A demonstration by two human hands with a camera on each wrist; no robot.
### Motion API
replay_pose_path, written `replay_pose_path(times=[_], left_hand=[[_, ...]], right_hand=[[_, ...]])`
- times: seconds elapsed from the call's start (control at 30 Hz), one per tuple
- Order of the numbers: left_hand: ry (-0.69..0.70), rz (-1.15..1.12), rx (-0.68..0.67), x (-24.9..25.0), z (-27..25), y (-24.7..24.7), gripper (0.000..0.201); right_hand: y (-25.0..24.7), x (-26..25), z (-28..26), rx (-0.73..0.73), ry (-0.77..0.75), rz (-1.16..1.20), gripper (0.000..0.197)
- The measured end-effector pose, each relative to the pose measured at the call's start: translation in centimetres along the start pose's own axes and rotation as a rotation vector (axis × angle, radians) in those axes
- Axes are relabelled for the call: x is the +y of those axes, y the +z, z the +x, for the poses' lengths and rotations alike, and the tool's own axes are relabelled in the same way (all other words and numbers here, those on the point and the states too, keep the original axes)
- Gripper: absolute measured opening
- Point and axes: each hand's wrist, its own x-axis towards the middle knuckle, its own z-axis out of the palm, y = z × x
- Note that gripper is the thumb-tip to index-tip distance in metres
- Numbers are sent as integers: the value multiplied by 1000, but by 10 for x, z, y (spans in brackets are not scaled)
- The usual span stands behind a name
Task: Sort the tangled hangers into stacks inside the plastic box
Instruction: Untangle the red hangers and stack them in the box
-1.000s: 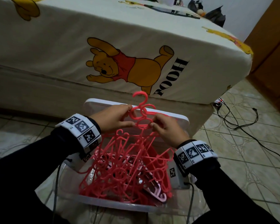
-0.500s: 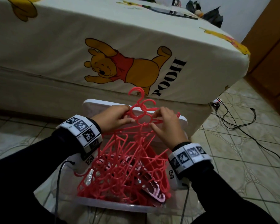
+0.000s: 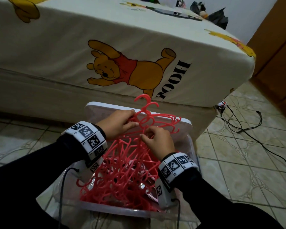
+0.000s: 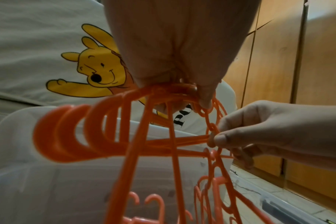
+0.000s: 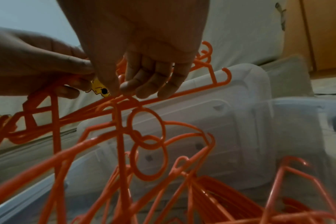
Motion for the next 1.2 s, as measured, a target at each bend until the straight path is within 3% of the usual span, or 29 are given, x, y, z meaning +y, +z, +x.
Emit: replay_pose_path(times=[0.17,0.27,0.43,0.57,0.7,0.87,1.2], left_hand=[[-39,44,63,-3,3,1,16],[-62,43,104,-6,5,-3,18],[-90,-76,126,-3,4,-12,21],[-93,-153,102,0,5,-14,17],[-74,-222,78,3,6,-13,8],[-58,-307,49,7,7,-7,19],[-66,-300,1,0,10,-17,14]], right_hand=[[-5,-5,-1,47,-69,128,10],[-7,-6,-7,-62,-80,117,14],[-2,-1,-17,-270,-25,-128,19],[-1,1,-19,-210,-77,-434,33],[5,-10,-19,-142,-160,-228,25],[24,-26,-22,-84,-150,23,21],[23,-18,-14,-53,-86,73,13]])
